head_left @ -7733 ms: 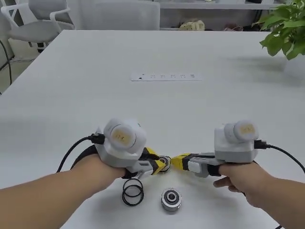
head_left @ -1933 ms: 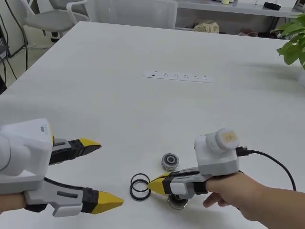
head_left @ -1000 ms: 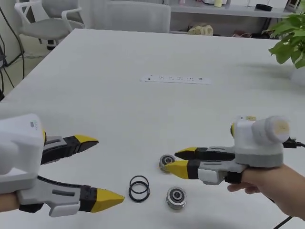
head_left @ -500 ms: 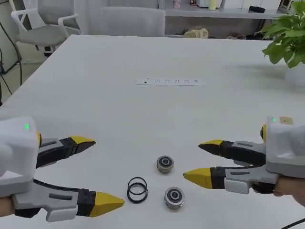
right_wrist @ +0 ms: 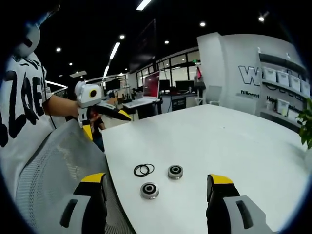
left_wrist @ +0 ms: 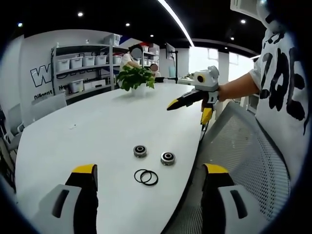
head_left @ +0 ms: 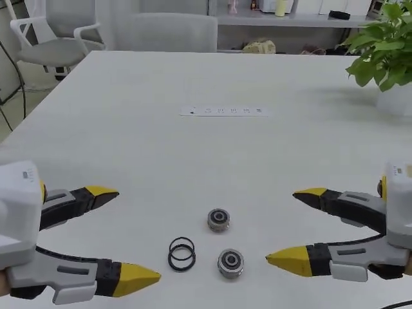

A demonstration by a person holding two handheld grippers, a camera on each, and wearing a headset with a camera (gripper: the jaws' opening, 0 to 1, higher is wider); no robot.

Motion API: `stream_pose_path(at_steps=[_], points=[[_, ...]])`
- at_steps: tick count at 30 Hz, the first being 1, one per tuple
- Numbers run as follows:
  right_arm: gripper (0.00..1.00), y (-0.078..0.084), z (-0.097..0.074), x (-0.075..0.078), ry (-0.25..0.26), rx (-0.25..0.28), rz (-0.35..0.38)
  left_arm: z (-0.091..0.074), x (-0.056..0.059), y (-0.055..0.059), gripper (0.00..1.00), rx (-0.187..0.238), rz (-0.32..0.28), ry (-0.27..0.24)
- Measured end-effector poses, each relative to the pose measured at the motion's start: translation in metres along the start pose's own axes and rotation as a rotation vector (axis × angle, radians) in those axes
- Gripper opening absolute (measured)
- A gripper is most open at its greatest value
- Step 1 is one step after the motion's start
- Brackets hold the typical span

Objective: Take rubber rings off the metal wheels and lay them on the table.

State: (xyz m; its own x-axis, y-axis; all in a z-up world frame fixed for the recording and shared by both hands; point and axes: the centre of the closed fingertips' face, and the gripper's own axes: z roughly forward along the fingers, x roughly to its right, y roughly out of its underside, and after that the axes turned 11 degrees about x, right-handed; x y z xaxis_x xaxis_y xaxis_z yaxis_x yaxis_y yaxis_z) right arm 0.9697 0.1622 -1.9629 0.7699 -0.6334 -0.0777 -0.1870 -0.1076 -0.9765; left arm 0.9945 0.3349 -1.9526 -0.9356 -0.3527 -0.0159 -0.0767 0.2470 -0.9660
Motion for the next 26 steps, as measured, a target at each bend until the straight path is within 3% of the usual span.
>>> stream_pose_path(at_steps=[11,26], points=[[0.99,0.007,-0.014,-0.008,0.016,-0.038,-0.035,-0.003,0.003,0.006,0.92,-0.003,-0.021,-0.015],[0.99,0.017,-0.028,-0.006,0.034,-0.074,-0.061,-0.008,0.004,0.012,0.94,-0.026,-0.013,-0.037]])
